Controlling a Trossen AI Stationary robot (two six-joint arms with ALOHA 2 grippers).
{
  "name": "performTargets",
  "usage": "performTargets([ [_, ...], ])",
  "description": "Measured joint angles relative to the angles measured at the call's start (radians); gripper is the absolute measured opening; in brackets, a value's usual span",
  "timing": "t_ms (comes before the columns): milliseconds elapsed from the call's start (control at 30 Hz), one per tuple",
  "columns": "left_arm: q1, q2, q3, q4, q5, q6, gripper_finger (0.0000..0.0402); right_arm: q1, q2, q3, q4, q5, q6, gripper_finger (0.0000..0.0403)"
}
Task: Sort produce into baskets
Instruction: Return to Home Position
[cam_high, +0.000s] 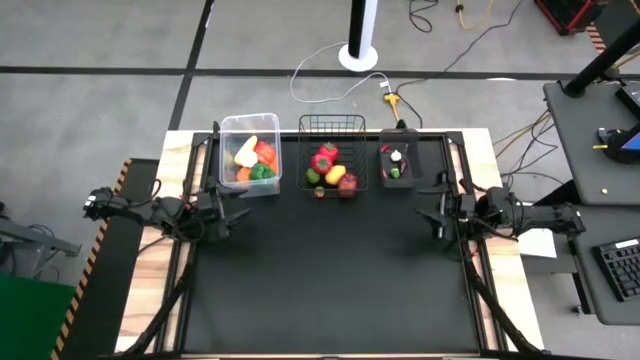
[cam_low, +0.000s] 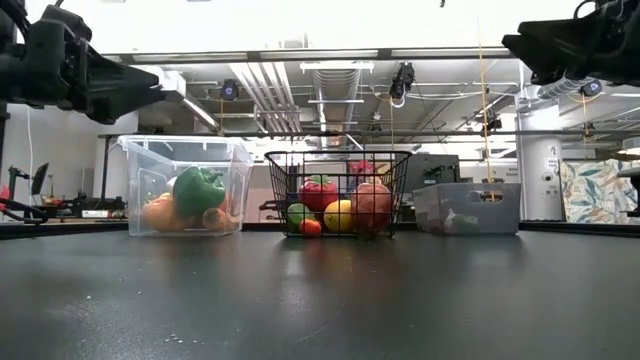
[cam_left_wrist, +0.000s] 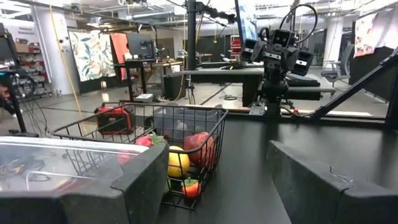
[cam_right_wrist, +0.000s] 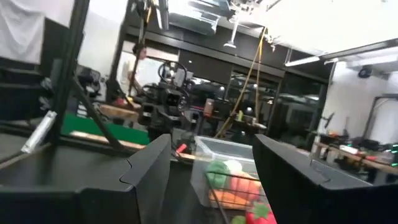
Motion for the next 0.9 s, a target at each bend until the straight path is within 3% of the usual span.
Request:
performTargets([
  [133, 0.0, 0.011, 0.001, -0.003, 0.016, 0.004, 0.0256, 0.0, -0.001, 0.0, -0.021, 0.003, -0.021, 0.0219],
  [300, -0.001, 0.079, 0.027, -0.087, 0.14, -0.039, 0.0256, 0.0, 0.006, 0.0, -0.098, 0.002, -0.024, 0.0219],
  [467, -0.001, 0.131, 0.027, -0.089, 0.14, -0.061, 0.0256, 0.0, 0.011, 0.0, -0.115, 0.002, -0.021, 0.0219],
  [633, -0.001, 0.157, 0.027, -0.08, 0.138, -0.195, 0.0256, 0.0, 0.012, 0.0, -0.137, 0.0, 0.144, 0.0219],
  [900, -0.001, 0.175, 0.026, -0.07, 0.138, -0.252, 0.0256, 0.0, 0.012, 0.0, -0.137, 0.001, 0.385, 0.0219],
])
